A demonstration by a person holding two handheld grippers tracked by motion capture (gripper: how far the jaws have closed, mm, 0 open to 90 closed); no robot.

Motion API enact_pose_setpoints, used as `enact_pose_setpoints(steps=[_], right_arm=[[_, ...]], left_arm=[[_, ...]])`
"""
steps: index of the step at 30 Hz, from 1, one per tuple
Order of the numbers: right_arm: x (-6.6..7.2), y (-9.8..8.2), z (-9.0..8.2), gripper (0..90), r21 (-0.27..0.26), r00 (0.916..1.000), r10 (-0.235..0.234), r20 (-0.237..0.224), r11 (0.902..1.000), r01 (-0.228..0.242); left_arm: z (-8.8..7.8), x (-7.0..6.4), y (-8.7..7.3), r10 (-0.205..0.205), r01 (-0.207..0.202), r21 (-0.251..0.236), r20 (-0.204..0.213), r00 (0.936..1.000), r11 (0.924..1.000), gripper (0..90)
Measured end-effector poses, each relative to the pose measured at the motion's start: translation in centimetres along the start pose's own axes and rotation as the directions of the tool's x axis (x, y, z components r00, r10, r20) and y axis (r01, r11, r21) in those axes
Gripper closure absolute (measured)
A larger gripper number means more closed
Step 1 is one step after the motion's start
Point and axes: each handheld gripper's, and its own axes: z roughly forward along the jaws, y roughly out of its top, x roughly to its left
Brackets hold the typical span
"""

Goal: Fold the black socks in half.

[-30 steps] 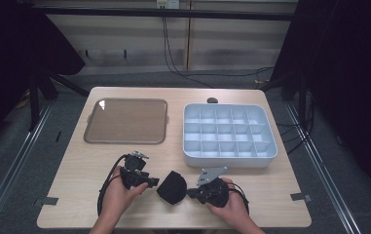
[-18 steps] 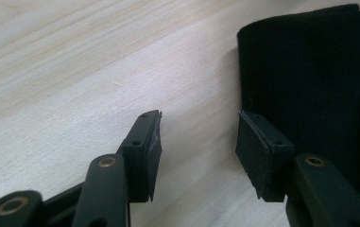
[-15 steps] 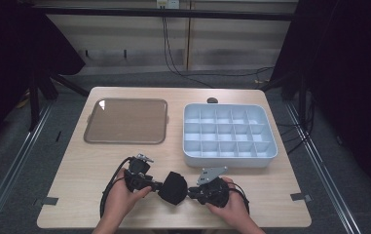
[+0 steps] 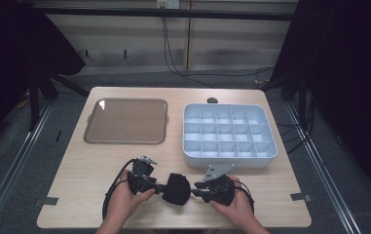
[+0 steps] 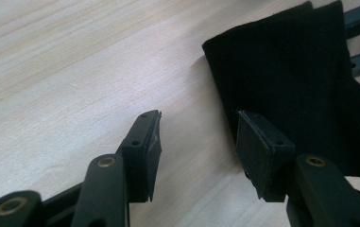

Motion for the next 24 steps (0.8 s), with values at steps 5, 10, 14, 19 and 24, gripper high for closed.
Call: enact_pose_setpoints(steps=[5,10,14,19,24], right_arm=[[-0.7,-0.1,-0.9,64.8,-0.009,0.9992,0.031,0.026,0.9995,-0.031],[-1.3,0.2,-2.1,58.0,-0.031,0.9963,0.066,0.056,0.9975,-0.064],[-1.5,0.7,-2.5,55.4,-0.045,0.9957,0.073,0.057,0.9965,-0.071],[-1.2,1.8,-2.5,52.9,-0.042,0.9965,0.047,0.069,0.9981,-0.044],[-0.7,2.9,-2.6,49.5,-0.050,0.9976,0.030,0.063,0.9984,-0.027]], left_arm=[[0.1,-0.4,0.0,0.005,-0.005,0.000,0.008,1.0000,1.0000,49.8],[0.2,-0.9,0.0,0.009,-0.009,0.002,0.019,0.9998,1.0000,49.7],[0.4,-1.3,0.1,0.023,-0.023,0.007,0.026,0.9994,0.9997,49.5],[0.6,-1.7,0.2,0.032,-0.033,0.012,0.032,0.9990,0.9994,49.1],[0.6,-1.8,0.2,0.035,-0.035,0.012,0.036,0.9988,0.9993,49.0]])
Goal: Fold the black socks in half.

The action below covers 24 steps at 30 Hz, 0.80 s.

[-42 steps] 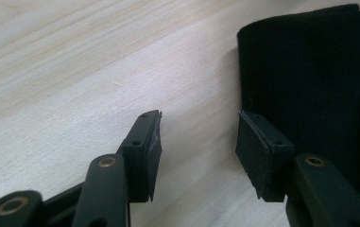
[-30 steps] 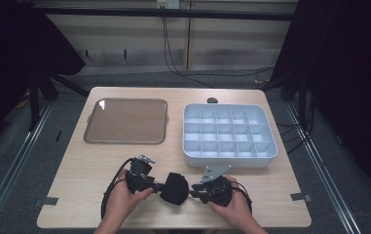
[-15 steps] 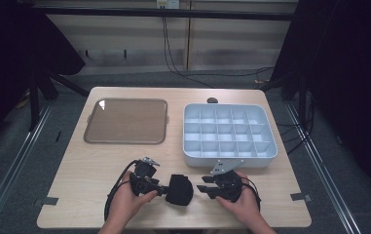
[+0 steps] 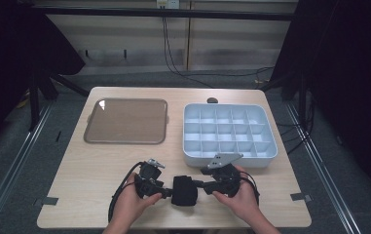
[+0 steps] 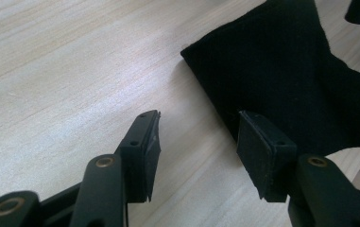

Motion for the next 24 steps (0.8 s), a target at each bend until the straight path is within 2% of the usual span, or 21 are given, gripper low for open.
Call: enact_pose_setpoints(steps=[6,10,18,24], right_arm=[[0.5,0.5,0.5,46.1,-0.002,0.9996,0.000,-0.028,1.0000,0.000],[0.8,0.4,1.1,44.6,0.003,0.9988,0.016,-0.047,0.9999,-0.016],[0.8,-0.8,2.7,42.0,0.048,0.9988,0.032,-0.038,0.9984,-0.030],[0.4,-1.4,3.2,42.3,0.048,0.9979,0.048,-0.043,0.9978,-0.046]], left_arm=[[0.0,-0.2,0.0,-0.001,0.001,-0.002,-0.004,1.0000,1.0000,49.0],[0.2,-0.3,0.1,0.005,-0.005,-0.003,0.000,1.0000,1.0000,49.0],[0.2,-0.4,0.1,0.014,-0.014,0.004,-0.001,0.9999,0.9999,49.1],[0.3,-0.5,0.2,0.020,-0.020,0.010,-0.004,0.9998,0.9997,49.2]])
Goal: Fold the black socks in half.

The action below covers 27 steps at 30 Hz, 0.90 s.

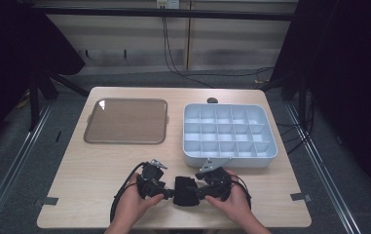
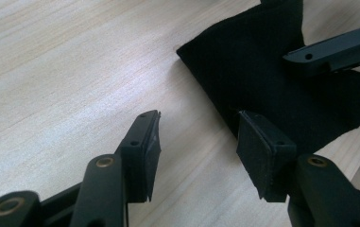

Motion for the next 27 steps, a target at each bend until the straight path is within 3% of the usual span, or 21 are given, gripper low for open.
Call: enact_pose_setpoints(steps=[5,11,15,22,27], right_arm=[[0.1,-0.1,0.3,43.4,0.013,1.0000,-0.009,0.000,0.9999,0.009],[-0.3,-0.5,0.5,45.6,0.013,0.9989,0.030,-0.036,0.9995,-0.029],[-0.5,-0.6,0.6,53.4,0.025,0.9948,0.072,-0.072,0.9972,-0.071],[-0.6,-0.7,0.7,63.5,0.042,0.9883,0.103,-0.113,0.9943,-0.099],[-0.5,-0.5,0.5,72.0,0.052,0.9893,0.095,-0.110,0.9946,-0.090]], left_arm=[[-0.1,0.1,0.0,0.001,-0.001,-0.002,-0.005,1.0000,1.0000,49.1],[-0.7,0.4,0.1,-0.004,0.004,-0.020,-0.010,0.9999,0.9998,48.1],[-0.9,0.5,0.1,-0.003,0.002,-0.022,-0.015,0.9999,0.9998,47.9],[-1.0,0.7,0.1,-0.009,0.008,-0.026,-0.017,0.9998,0.9996,47.8],[-1.3,1.0,0.1,-0.014,0.013,-0.047,-0.020,0.9997,0.9988,46.3]])
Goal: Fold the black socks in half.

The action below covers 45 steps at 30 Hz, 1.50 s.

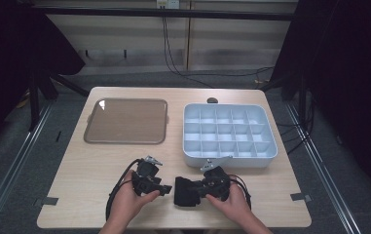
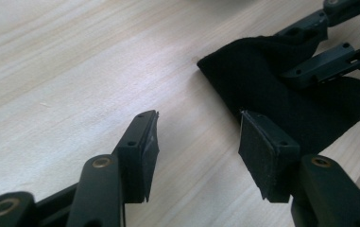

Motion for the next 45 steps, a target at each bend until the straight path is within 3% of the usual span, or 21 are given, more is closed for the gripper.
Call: enact_pose_setpoints(steps=[8,12,20,27,32,45], right_arm=[[0.0,0.0,-0.5,75.0,-0.010,0.9990,0.044,-0.006,0.9990,-0.044],[-0.2,0.0,-0.8,75.3,-0.012,0.9988,0.048,-0.007,0.9988,-0.048],[-1.3,-0.2,-2.2,75.3,-0.028,0.9957,0.093,-0.004,0.9953,-0.093],[-2.1,0.2,-3.7,75.4,-0.041,0.9946,0.104,0.003,0.9938,-0.103],[-2.5,0.6,-4.4,75.4,-0.043,0.9944,0.106,0.006,0.9935,-0.105],[-3.0,1.1,-4.9,75.3,-0.007,0.9955,0.093,0.019,0.9957,-0.093]], left_arm=[[-0.3,1.3,-0.4,0.011,-0.014,-0.079,-0.039,0.9992,0.9968,31.5],[-0.1,1.8,-0.5,0.024,-0.028,-0.087,-0.044,0.9988,0.9958,27.7],[0.5,2.5,-0.7,0.032,-0.038,-0.092,-0.058,0.9978,0.9950,25.6],[0.5,2.7,-0.8,0.040,-0.047,-0.097,-0.073,0.9966,0.9942,25.4],[0.8,2.8,-0.9,0.076,-0.083,-0.097,-0.076,0.9943,0.9918,24.0],[1.0,3.3,-1.4,0.097,-0.112,-0.130,-0.113,0.9889,0.9852,20.4]])
